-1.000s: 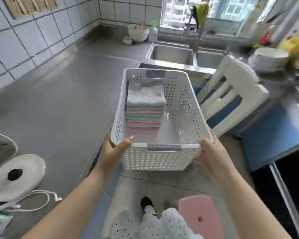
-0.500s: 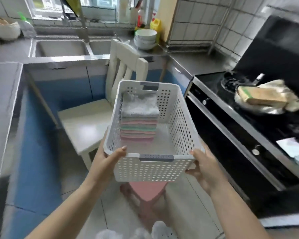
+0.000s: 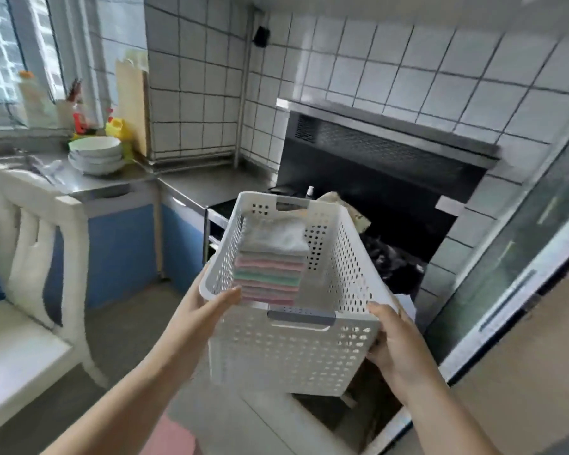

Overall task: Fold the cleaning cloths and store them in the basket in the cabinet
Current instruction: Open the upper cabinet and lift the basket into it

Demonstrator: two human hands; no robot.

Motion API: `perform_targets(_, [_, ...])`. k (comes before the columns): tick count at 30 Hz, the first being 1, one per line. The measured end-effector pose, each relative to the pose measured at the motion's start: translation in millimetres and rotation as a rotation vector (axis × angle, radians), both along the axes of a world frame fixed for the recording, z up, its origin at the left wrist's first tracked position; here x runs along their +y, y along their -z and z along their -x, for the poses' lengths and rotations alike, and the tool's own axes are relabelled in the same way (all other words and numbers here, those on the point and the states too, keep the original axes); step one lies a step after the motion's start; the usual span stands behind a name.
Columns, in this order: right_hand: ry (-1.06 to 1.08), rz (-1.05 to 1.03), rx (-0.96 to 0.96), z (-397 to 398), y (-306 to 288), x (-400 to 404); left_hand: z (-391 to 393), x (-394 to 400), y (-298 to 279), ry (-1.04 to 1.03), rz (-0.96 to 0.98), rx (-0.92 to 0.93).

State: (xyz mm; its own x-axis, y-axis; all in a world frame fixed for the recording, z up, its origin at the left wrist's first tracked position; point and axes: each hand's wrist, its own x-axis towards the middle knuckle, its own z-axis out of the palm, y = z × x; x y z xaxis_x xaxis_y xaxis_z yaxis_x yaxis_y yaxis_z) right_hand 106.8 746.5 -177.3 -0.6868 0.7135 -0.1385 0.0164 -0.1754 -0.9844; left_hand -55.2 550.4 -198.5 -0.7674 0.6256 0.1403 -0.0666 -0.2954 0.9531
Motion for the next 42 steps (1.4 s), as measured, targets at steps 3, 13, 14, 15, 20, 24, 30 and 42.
perform_targets(3, [0.019, -0.037, 0.043, -11, -39, 57, -6, 60, -33, 0.026, -0.019, 0.062])
perform_targets(13, [0.012, -0.112, 0.112, 12, -167, 177, 19, 178, -137, 0.065, -0.066, 0.300])
perform_targets(14, [0.014, -0.117, 0.126, 19, -178, 186, 27, 188, -147, 0.061, -0.078, 0.311])
perform_targets(15, [0.021, -0.111, 0.135, 23, -185, 191, 33, 194, -154, 0.055, -0.088, 0.327])
perform_targets(20, [0.062, -0.144, 0.165, 63, -235, 215, 84, 230, -202, 0.058, -0.138, 0.429])
perform_targets(24, [0.110, -0.247, 0.225, 99, -289, 232, 122, 256, -249, 0.015, -0.195, 0.531])
perform_targets(30, [0.169, -0.427, 0.299, 155, -384, 249, 188, 285, -337, 0.020, -0.300, 0.645])
perform_targets(42, [0.407, -0.618, 0.403, 215, -513, 267, 245, 329, -459, 0.017, -0.487, 0.783])
